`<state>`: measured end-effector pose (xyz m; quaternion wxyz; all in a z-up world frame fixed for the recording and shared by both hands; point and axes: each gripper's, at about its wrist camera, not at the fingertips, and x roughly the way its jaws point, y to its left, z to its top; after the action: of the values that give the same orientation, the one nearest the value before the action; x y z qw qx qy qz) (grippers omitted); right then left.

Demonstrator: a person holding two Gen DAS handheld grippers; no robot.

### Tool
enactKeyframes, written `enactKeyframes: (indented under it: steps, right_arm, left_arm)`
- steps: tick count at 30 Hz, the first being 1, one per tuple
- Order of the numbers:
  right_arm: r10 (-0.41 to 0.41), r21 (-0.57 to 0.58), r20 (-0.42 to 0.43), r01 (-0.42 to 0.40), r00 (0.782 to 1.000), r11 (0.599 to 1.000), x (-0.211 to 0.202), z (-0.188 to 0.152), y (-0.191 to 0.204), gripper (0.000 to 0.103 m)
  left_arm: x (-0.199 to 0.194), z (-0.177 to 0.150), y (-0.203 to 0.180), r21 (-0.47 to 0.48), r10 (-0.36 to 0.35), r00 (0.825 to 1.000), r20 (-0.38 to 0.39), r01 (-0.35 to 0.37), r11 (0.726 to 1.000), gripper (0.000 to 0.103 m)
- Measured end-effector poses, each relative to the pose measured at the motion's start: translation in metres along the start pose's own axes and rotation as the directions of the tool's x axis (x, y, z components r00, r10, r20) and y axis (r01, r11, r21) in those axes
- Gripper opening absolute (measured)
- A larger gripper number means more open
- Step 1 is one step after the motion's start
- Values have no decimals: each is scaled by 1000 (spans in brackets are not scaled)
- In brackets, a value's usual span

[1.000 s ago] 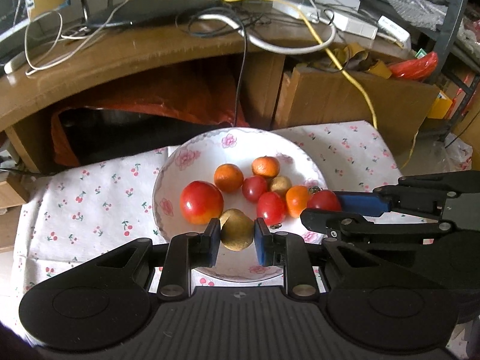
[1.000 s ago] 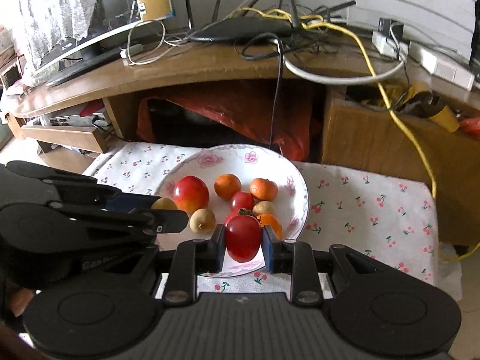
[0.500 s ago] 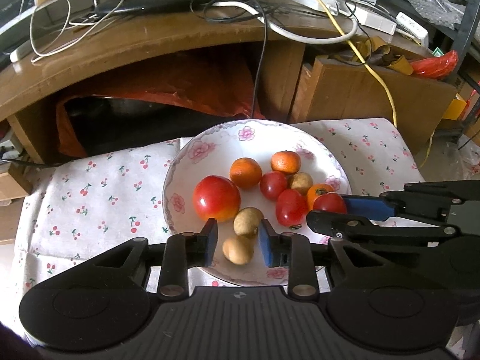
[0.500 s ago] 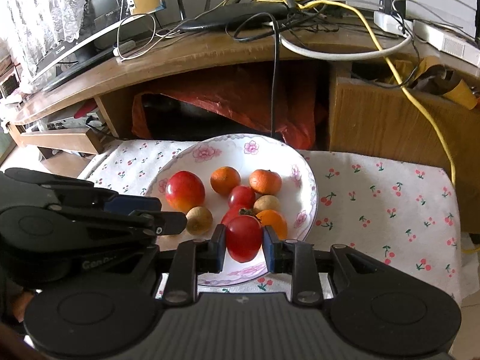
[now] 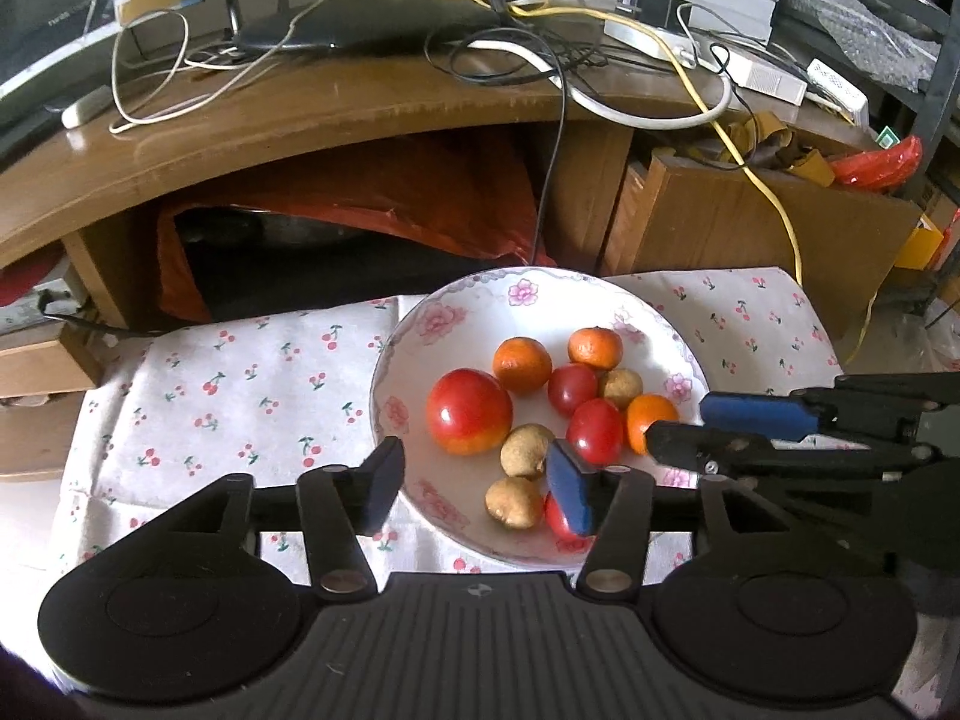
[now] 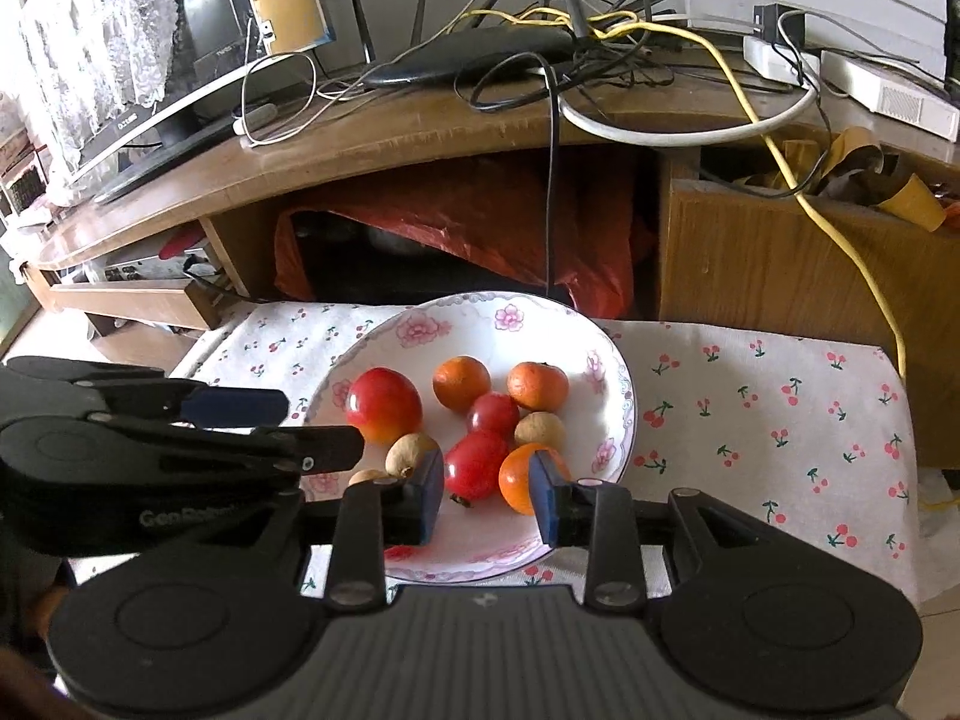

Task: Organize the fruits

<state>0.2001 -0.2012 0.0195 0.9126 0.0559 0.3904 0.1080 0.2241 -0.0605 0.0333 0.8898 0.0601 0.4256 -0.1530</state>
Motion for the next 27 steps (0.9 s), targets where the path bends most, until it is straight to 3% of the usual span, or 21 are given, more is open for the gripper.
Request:
enactKeyframes:
  steps: [5, 9, 25, 27]
  right_arm:
    - [-39, 25, -5, 39, 999, 999, -14, -3, 0, 32]
    - [-68, 28, -2, 68, 998, 997, -34, -7, 2, 32]
    - [-128, 82, -10, 128, 992, 988, -106, -62, 14, 33]
    - [-128, 85, -10, 128, 992, 988, -113, -68, 17, 34]
  left_arm:
    - [-19, -12, -15, 75, 42, 998, 36, -45, 996, 78]
    - [-35, -21, -23, 83, 57, 996, 62, -62, 995, 85]
    - [-86, -65, -37, 52, 82, 991, 102, -87, 995, 91]
    - [-92, -72, -40, 55, 87, 991, 105, -93, 994, 100]
